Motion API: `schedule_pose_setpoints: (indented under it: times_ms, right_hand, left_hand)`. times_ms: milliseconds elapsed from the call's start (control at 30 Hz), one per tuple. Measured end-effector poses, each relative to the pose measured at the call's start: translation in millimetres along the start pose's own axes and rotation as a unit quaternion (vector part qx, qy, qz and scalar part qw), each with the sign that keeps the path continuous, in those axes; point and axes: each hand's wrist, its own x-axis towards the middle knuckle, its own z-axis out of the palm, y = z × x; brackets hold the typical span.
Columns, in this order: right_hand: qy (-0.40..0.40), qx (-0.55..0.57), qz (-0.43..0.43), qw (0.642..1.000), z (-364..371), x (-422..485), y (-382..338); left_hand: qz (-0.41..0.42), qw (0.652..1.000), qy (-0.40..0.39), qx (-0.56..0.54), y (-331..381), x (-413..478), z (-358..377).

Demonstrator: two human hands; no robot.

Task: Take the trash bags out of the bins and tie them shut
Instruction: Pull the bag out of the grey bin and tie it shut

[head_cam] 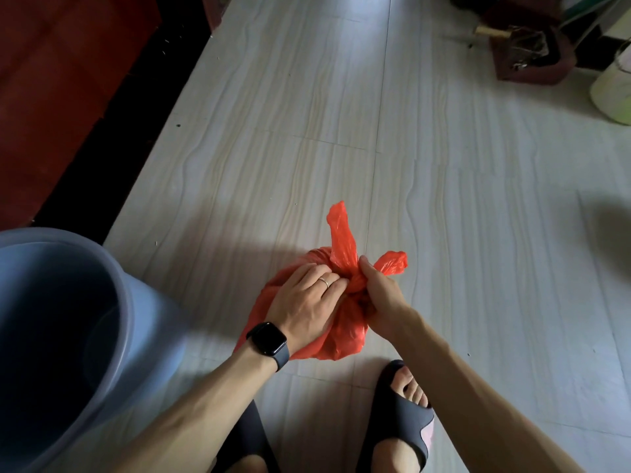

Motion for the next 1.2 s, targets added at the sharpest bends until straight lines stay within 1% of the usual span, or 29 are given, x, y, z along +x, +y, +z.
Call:
schedule_pose_setpoints:
  times_ms: [33, 100, 167, 200, 233, 300, 333, 367, 433, 500, 533, 600, 633, 700, 767, 833, 900, 933, 967, 1000, 1067, 1133, 1200]
  right_hand:
    - [-0.017, 0.014, 0.011, 1.000, 0.1, -0.7, -0.3]
    - [-0.064, 0.036, 0.032, 0.997, -0.6, -1.0, -0.1]
    - [-0.111, 0.037, 0.030, 0.993, -3.5, -0.4, -0.9]
    - [-0.134, 0.027, 0.022, 0.990, -6.6, -0.6, -1.5]
    - [-0.164, 0.015, 0.014, 0.986, -10.1, -1.6, -2.3]
    - [-0.239, -0.008, -0.009, 0.971, -16.1, -4.2, -5.3]
    - [-0.270, -0.014, -0.023, 0.962, -17.7, -5.4, -7.3]
    - [-0.292, -0.022, -0.031, 0.956, -18.7, -6.4, -8.7]
    - [-0.314, -0.034, -0.041, 0.948, -19.2, -6.1, -11.6]
    - [-0.328, -0.081, -0.066, 0.939, -19.1, -4.5, -12.6]
    - [-0.319, -0.106, -0.088, 0.938, -20.0, -3.6, -12.2]
    - [-0.268, -0.132, -0.122, 0.946, -22.8, -2.8, -9.6]
    - [-0.236, -0.149, -0.144, 0.949, -24.1, -3.7, -8.5]
    - [-0.183, -0.200, -0.191, 0.943, -25.3, -3.0, -5.5]
    - [-0.141, -0.267, -0.222, 0.927, -24.7, -1.5, -2.5]
    - [-0.075, -0.330, -0.259, 0.905, -21.7, -1.3, -1.6]
    - [-0.001, -0.348, -0.304, 0.887, -17.7, -3.7, -1.5]
    - [0.021, -0.335, -0.323, 0.885, -15.9, -4.4, -2.2]
    - [0.033, -0.309, -0.337, 0.889, -15.3, -4.0, -2.1]
    - [0.042, -0.277, -0.339, 0.898, -14.6, -3.2, -2.6]
    - [0.051, -0.245, -0.336, 0.908, -11.6, -1.5, -5.2]
    - [0.056, -0.274, -0.339, 0.898, -8.8, 1.6, -5.4]
    - [0.062, -0.280, -0.337, 0.897, -8.1, 3.1, -5.2]
  left_hand:
    - [-0.024, 0.999, -0.004, -0.025, -1.1, 2.3, 0.5]
    - [-0.093, 0.992, -0.039, -0.077, -6.5, 8.5, -0.3]
    - [-0.166, 0.972, -0.108, -0.125, -15.0, 15.3, -2.6]
    - [-0.211, 0.951, -0.153, -0.165, -18.6, 20.4, -6.7]
    - [-0.255, 0.923, -0.197, -0.210, -23.0, 25.7, -10.2]
    - [-0.338, 0.844, -0.280, -0.307, -33.3, 38.0, -16.0]
    - [-0.362, 0.810, -0.311, -0.342, -40.7, 43.7, -15.7]
    - [-0.370, 0.786, -0.333, -0.367, -46.8, 48.3, -16.8]
    - [-0.385, 0.750, -0.361, -0.399, -55.3, 54.2, -19.0]
    - [-0.407, 0.715, -0.368, -0.433, -58.4, 56.5, -22.6]
    - [-0.424, 0.693, -0.369, -0.452, -58.3, 56.8, -23.4]
    - [-0.432, 0.667, -0.372, -0.479, -57.1, 57.5, -25.3]
    - [-0.432, 0.660, -0.371, -0.490, -55.2, 58.4, -25.8]
    - [-0.439, 0.653, -0.365, -0.498, -53.5, 57.9, -25.5]
    - [-0.438, 0.653, -0.357, -0.504, -50.4, 58.4, -26.0]
    - [-0.445, 0.650, -0.346, -0.510, -46.9, 58.6, -27.6]
    - [-0.460, 0.633, -0.323, -0.532, -43.3, 57.4, -27.8]
    - [-0.465, 0.626, -0.307, -0.546, -42.1, 56.9, -25.7]
    - [-0.469, 0.623, -0.292, -0.554, -39.3, 55.8, -23.9]
    - [-0.473, 0.629, -0.280, -0.549, -38.1, 53.8, -20.3]
    - [-0.467, 0.654, -0.260, -0.535, -36.0, 51.9, -18.4]
    - [-0.445, 0.673, -0.276, -0.523, -36.9, 50.9, -19.3]
    - [-0.442, 0.666, -0.308, -0.516, -39.0, 51.8, -23.9]
